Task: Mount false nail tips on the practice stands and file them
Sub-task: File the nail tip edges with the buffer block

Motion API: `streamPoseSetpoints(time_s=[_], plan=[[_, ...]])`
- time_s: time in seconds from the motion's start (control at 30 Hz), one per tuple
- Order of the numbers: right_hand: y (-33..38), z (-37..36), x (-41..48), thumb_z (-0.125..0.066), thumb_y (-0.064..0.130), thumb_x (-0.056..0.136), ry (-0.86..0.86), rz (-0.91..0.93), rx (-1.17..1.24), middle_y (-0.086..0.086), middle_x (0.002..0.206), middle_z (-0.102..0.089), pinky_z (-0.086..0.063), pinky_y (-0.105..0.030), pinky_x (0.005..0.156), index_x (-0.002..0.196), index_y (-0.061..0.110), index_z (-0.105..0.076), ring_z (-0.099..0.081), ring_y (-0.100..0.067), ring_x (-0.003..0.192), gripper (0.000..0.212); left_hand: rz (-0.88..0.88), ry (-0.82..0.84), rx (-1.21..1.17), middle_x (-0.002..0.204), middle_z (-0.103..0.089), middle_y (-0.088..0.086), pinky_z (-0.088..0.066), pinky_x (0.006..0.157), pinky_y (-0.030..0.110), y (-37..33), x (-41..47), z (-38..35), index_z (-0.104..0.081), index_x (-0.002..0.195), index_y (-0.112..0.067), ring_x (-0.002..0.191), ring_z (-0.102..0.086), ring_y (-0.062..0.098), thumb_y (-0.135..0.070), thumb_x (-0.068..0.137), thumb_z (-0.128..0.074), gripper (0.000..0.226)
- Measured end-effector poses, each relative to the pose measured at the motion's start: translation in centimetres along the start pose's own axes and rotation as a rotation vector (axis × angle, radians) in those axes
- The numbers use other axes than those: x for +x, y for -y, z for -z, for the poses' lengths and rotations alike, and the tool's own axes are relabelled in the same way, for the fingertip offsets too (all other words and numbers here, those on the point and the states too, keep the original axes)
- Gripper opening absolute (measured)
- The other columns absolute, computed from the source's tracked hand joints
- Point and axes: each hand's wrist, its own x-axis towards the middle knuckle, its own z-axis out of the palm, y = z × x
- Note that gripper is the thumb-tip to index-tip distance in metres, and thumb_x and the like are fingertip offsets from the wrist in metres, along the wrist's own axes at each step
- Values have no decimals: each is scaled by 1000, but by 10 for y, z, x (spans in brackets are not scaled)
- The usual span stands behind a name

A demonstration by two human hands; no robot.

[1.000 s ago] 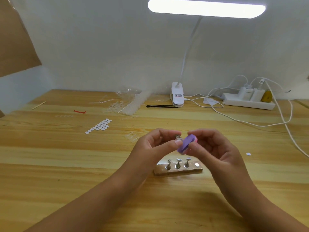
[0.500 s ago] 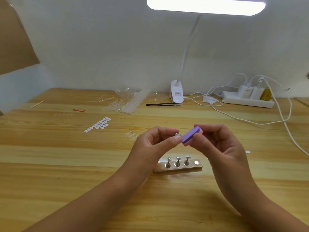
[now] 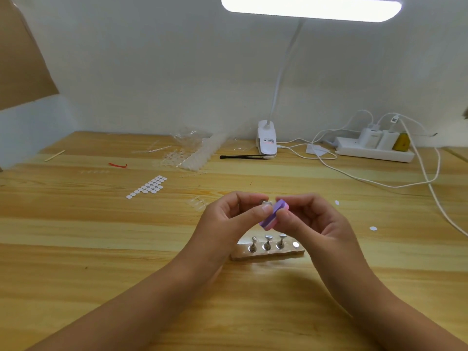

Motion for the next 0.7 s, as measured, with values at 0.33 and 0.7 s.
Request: streamPoseSetpoints(time_s=[0.33, 0.7], plan=[[0, 1, 1, -72, 27, 74, 4, 0, -12, -7, 89, -75, -58, -31, 76, 97, 15, -68, -72, -18, 86, 27, -18, -13, 5, 99, -76, 1, -53, 82, 16, 0, 0, 1, -73, 101, -19, 94, -71, 10, -38, 66, -76, 40], [-4, -2, 0, -72, 24, 76, 1, -2, 25, -6, 90, -75, -57, -23, 75, 99, 12, -67, -72, -16, 86, 27, 2, -17, -9, 101, -76, 4, -52, 92, 25, 1, 1, 1, -72, 103, -15, 99, -71, 15, -29, 74, -79, 34]])
